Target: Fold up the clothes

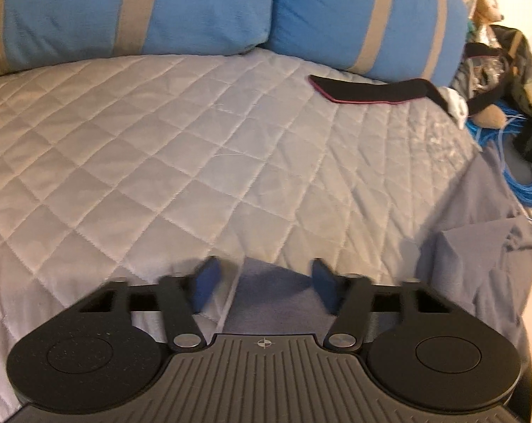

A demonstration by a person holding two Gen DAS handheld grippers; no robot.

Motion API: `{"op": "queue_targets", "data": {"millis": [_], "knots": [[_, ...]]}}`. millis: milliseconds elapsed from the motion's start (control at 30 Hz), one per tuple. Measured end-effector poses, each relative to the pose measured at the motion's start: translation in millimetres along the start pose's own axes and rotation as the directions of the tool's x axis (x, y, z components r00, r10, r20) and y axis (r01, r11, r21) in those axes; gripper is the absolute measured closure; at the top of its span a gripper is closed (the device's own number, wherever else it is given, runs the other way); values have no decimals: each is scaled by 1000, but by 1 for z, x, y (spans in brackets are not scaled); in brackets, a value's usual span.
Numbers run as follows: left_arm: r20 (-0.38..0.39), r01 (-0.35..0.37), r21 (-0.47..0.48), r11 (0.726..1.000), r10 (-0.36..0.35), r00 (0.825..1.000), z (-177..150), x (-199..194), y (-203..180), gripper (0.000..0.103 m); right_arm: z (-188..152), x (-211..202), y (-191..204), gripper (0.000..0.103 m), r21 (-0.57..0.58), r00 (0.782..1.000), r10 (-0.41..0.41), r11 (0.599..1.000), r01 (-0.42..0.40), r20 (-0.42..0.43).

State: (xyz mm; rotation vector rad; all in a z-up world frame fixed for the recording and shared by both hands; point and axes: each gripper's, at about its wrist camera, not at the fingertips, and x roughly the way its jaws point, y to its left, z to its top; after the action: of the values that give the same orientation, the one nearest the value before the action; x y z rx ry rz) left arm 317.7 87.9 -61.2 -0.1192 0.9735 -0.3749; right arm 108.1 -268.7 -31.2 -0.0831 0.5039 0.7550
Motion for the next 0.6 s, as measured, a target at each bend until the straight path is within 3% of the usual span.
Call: {"op": "queue_targets", "data": {"millis": [33, 67, 167, 367, 600], "knots": [[-2, -3, -5, 1000, 3, 1000, 0, 1, 1, 92, 0, 0, 0, 2, -3, 1000, -3, 1000, 3, 1], [-5, -6, -11, 1000, 6, 1000, 0, 1, 1, 98, 0, 0, 0, 2, -7, 1000, -5, 1000, 5, 1], [-3, -18, -26, 1000, 18, 1000, -1, 1, 3, 101, 0, -1, -2, 1, -23, 1000, -22, 999, 22, 1], [108, -73, -37, 997, 77, 991, 2, -39, 7, 101, 1, -12, -25, 0, 66, 998, -55, 996, 56, -15], [207, -112, -61, 992, 122, 971, 2, -81, 14, 101, 7, -36, -73, 0, 78, 979, -200, 976, 203, -45]]}}
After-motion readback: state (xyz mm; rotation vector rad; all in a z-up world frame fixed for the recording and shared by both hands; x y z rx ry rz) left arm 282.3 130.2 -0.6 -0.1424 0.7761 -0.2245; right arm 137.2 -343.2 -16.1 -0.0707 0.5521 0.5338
